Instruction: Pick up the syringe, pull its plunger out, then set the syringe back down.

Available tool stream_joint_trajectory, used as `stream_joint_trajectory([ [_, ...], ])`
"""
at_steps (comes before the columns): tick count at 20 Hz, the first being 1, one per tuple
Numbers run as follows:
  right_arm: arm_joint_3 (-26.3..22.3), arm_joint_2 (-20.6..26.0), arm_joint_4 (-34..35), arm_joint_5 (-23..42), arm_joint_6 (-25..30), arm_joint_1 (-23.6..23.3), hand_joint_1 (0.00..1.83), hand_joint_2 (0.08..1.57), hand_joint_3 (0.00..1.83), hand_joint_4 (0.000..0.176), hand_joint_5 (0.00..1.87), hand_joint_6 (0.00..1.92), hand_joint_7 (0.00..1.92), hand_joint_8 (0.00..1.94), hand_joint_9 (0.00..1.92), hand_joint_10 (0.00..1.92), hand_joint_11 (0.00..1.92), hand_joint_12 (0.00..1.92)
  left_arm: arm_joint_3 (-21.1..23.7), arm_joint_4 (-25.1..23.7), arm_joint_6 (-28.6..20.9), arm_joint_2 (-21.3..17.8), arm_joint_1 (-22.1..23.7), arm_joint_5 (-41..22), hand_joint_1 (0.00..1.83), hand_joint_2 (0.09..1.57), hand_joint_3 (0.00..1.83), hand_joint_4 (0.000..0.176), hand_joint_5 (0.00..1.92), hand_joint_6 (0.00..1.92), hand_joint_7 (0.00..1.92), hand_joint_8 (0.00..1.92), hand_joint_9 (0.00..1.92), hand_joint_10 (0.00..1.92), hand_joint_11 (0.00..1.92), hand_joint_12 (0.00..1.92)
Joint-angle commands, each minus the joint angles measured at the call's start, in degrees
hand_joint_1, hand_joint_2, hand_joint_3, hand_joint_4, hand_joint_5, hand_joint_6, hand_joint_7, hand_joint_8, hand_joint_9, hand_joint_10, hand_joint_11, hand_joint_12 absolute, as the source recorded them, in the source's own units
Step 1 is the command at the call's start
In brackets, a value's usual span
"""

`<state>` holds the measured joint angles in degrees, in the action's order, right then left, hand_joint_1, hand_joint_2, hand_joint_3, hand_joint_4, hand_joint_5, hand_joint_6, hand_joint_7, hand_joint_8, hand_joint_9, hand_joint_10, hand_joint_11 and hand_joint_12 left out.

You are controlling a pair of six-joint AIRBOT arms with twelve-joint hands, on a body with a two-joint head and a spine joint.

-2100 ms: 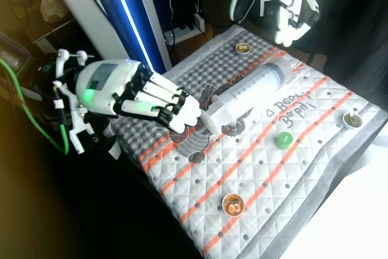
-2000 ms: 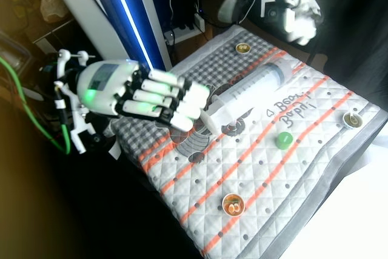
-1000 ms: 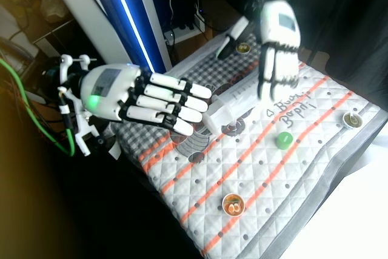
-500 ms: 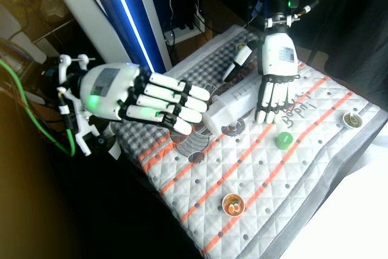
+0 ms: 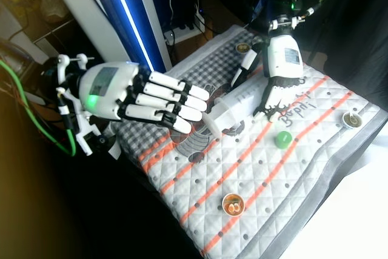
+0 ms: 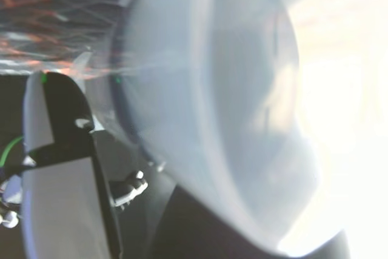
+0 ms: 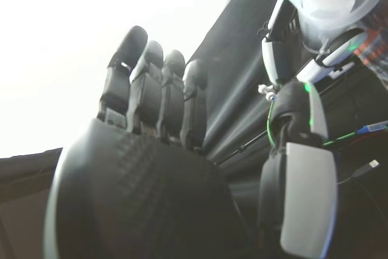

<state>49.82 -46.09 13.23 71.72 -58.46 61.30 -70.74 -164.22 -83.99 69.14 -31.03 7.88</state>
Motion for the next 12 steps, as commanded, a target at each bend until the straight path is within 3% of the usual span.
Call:
stream_joint_trajectory([
  [1, 0.24, 0.01, -0.26, 7.61, 0.26, -0.5, 0.9, 1.05, 0.0, 0.0, 0.44, 0.01, 0.39, 0.0, 0.32, 0.01, 0.0, 0.87, 0.47, 0.96, -0.37, -0.82, 0.11, 6.74, 1.36, 1.19, 0.0, 0.0, 0.74, 1.17, 0.84, 1.2, 0.79, 1.5, 0.62, 1.6],
  [2, 0.24, -0.04, 0.0, 7.8, 0.27, -0.41, 0.91, 1.03, 0.0, 0.006, 0.43, 0.01, 0.38, 0.0, 0.31, 0.01, 0.0, 0.83, 1.77, 1.62, -0.36, -2.19, 0.17, 9.18, 1.36, 1.18, 0.0, 0.0, 0.76, 1.11, 0.86, 1.16, 0.84, 1.44, 0.71, 1.55],
  [6, 0.46, -0.74, 0.99, 9.93, 1.44, 0.03, 0.89, 0.99, 0.0, 0.0, 0.35, 0.0, 0.32, 0.0, 0.29, 0.0, 0.0, 0.8, 6.8, 2.14, -0.31, -7.17, 0.46, 18.02, 1.37, 1.17, 0.0, 0.0, 0.76, 1.15, 0.89, 1.12, 0.86, 1.4, 0.73, 1.47],
  [7, 0.63, -0.93, 1.01, 10.3, 2.1, 0.08, 0.86, 0.91, 0.0, 0.0, 0.29, 0.0, 0.28, 0.0, 0.27, 0.0, 0.0, 0.82, 7.3, 1.95, -0.31, -7.61, 0.51, 18.74, 1.36, 1.18, 0.0, 0.0, 0.75, 1.17, 0.87, 1.17, 0.83, 1.43, 0.68, 1.57],
  [8, 0.95, -1.31, 1.02, 10.79, 2.71, 0.1, 0.86, 0.89, 0.0, 0.0, 0.2, 0.0, 0.18, 0.0, 0.19, 0.0, 0.0, 0.73, 8.07, 1.61, -0.3, -8.23, 0.62, 19.81, 1.37, 1.16, 0.0, 0.0, 0.8, 1.01, 0.91, 1.15, 0.9, 1.42, 0.76, 1.68],
  [9, 0.99, -1.63, 1.07, 11.2, 2.72, 0.08, 0.83, 0.87, 0.0, 0.006, 0.17, 0.0, 0.13, 0.0, 0.14, 0.0, 0.0, 0.64, 8.94, 1.13, -0.3, -8.9, 0.74, 21.1, 1.37, 1.15, 0.0, 0.0, 0.82, 0.97, 0.91, 1.16, 0.91, 1.44, 0.79, 1.73],
  [10, 1.0, -1.92, 1.18, 11.84, 2.87, 0.08, 0.73, 0.88, 0.0, 0.008, 0.13, 0.0, 0.12, 0.0, 0.13, 0.0, 0.0, 0.73, 9.83, 0.55, -0.29, -9.55, 0.77, 22.37, 1.27, 1.18, 0.0, 0.0, 0.8, 1.04, 0.92, 1.31, 1.0, 1.49, 0.93, 1.81],
  [11, 1.2, -2.3, 1.35, 12.62, 3.99, 0.07, 0.64, 0.87, 0.0, 0.01, 0.12, 0.0, 0.09, 0.0, 0.11, 0.0, 0.0, 0.75, 10.72, 0.03, -0.29, -10.2, 0.8, 23.59, 1.24, 1.19, 0.0, 0.0, 0.78, 1.08, 0.91, 1.37, 0.99, 1.52, 0.92, 1.86],
  [12, 1.6, -2.67, 1.39, 13.09, 5.47, 0.07, 0.6, 0.84, 0.0, 0.041, 0.1, 0.0, 0.06, 0.01, 0.07, 0.01, 0.0, 0.6, 11.51, -0.34, -0.28, -10.81, 0.79, 24.61, 1.22, 1.18, 0.0, 0.0, 0.78, 1.15, 0.93, 1.26, 0.95, 1.48, 0.87, 1.85],
])
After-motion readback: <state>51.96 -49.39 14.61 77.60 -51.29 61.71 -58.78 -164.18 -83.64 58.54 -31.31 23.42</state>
